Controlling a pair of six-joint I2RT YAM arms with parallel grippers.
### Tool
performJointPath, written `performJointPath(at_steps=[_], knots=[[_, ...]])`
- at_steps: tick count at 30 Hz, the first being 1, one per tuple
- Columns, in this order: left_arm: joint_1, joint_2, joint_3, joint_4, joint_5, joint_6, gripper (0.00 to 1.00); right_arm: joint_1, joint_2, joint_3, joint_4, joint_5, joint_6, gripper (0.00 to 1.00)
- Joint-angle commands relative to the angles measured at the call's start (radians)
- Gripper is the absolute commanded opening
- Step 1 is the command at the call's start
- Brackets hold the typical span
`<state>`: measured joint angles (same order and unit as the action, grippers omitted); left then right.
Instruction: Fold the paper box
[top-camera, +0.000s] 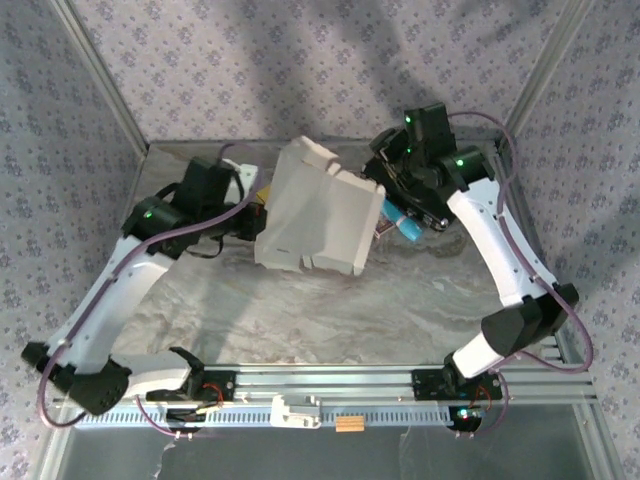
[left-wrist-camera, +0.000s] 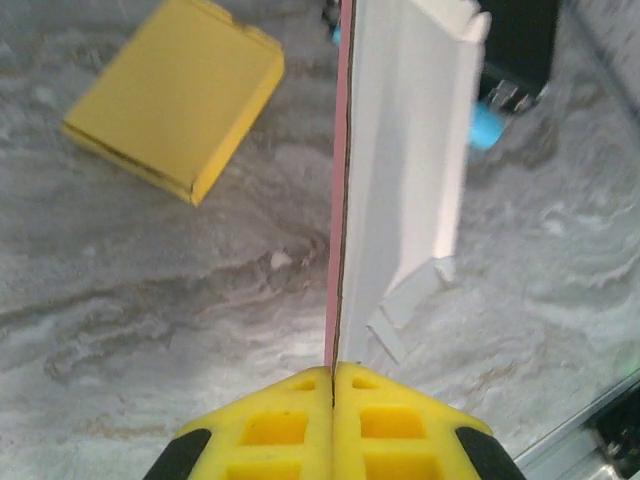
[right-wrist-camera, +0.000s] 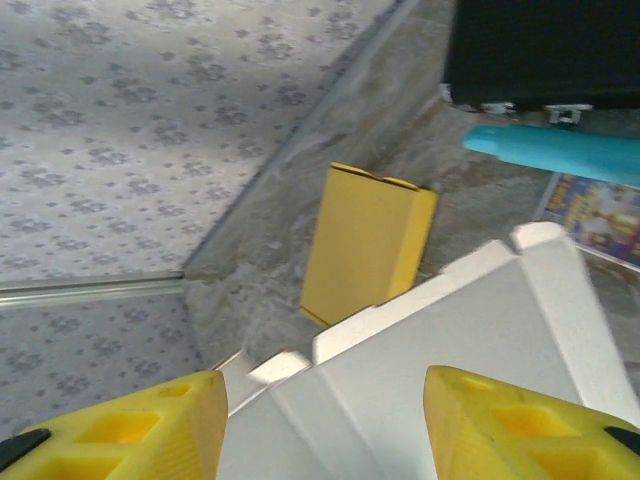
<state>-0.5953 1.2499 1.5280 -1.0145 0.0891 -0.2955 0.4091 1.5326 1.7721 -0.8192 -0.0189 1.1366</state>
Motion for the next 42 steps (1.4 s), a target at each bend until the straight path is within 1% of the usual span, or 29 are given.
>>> performJointPath(at_steps=[1, 3, 6, 11, 16, 18, 20, 22, 25, 27, 29, 32, 34, 37, 38, 39, 41, 42], knots=[[0.008, 0.082, -0.014, -0.072, -0.018, 0.049, 0.00, 0.020, -0.059, -0.082, -0.023, 0.017, 0.041, 0.56], [0.003, 0.133, -0.015, -0.053, -0.076, 0.074, 0.00, 0.024, -0.077, -0.142, 0.022, -0.011, 0.076, 0.57], [-0.008, 0.209, 0.000, -0.013, -0.108, 0.134, 0.00, 0.024, -0.085, -0.189, 0.062, -0.051, 0.116, 0.57], [-0.038, 0.339, 0.066, 0.007, -0.111, 0.251, 0.00, 0.059, -0.060, -0.199, 0.079, -0.070, 0.177, 0.56], [-0.081, 0.399, 0.094, 0.044, -0.104, 0.355, 0.00, 0.108, 0.001, -0.169, 0.082, -0.075, 0.275, 0.55], [-0.083, 0.411, 0.096, 0.062, -0.094, 0.369, 0.00, 0.126, 0.031, -0.133, 0.060, -0.060, 0.284, 0.55], [-0.083, 0.431, 0.117, 0.054, -0.095, 0.380, 0.00, 0.138, 0.061, -0.095, 0.007, -0.050, 0.295, 0.55], [-0.088, 0.452, 0.144, 0.042, -0.097, 0.391, 0.00, 0.148, 0.084, -0.079, -0.001, -0.052, 0.309, 0.55], [-0.103, 0.471, 0.176, 0.035, -0.119, 0.411, 0.00, 0.147, 0.123, -0.095, 0.052, -0.092, 0.353, 0.54], [-0.115, 0.479, 0.189, 0.034, -0.135, 0.424, 0.00, 0.141, 0.163, -0.077, 0.061, -0.128, 0.365, 0.52], [-0.124, 0.488, 0.199, 0.028, -0.153, 0.432, 0.00, 0.140, 0.197, -0.024, 0.034, -0.134, 0.351, 0.50], [-0.130, 0.506, 0.222, 0.009, -0.170, 0.434, 0.00, 0.150, 0.240, 0.071, -0.047, -0.102, 0.302, 0.51], [-0.135, 0.515, 0.236, 0.002, -0.179, 0.436, 0.00, 0.154, 0.260, 0.087, -0.067, -0.100, 0.289, 0.51], [-0.143, 0.521, 0.252, 0.001, -0.188, 0.440, 0.00, 0.144, 0.294, 0.071, -0.092, -0.137, 0.293, 0.50], [-0.146, 0.524, 0.260, -0.001, -0.189, 0.441, 0.00, 0.141, 0.304, 0.063, -0.092, -0.159, 0.292, 0.49], [-0.150, 0.529, 0.267, -0.008, -0.193, 0.444, 0.00, 0.135, 0.310, 0.053, -0.077, -0.171, 0.288, 0.46], [-0.158, 0.536, 0.278, -0.015, -0.201, 0.451, 0.00, 0.129, 0.317, 0.054, -0.064, -0.179, 0.282, 0.39], [-0.161, 0.540, 0.284, -0.020, -0.207, 0.451, 0.00, 0.128, 0.322, 0.065, -0.067, -0.173, 0.282, 0.38]])
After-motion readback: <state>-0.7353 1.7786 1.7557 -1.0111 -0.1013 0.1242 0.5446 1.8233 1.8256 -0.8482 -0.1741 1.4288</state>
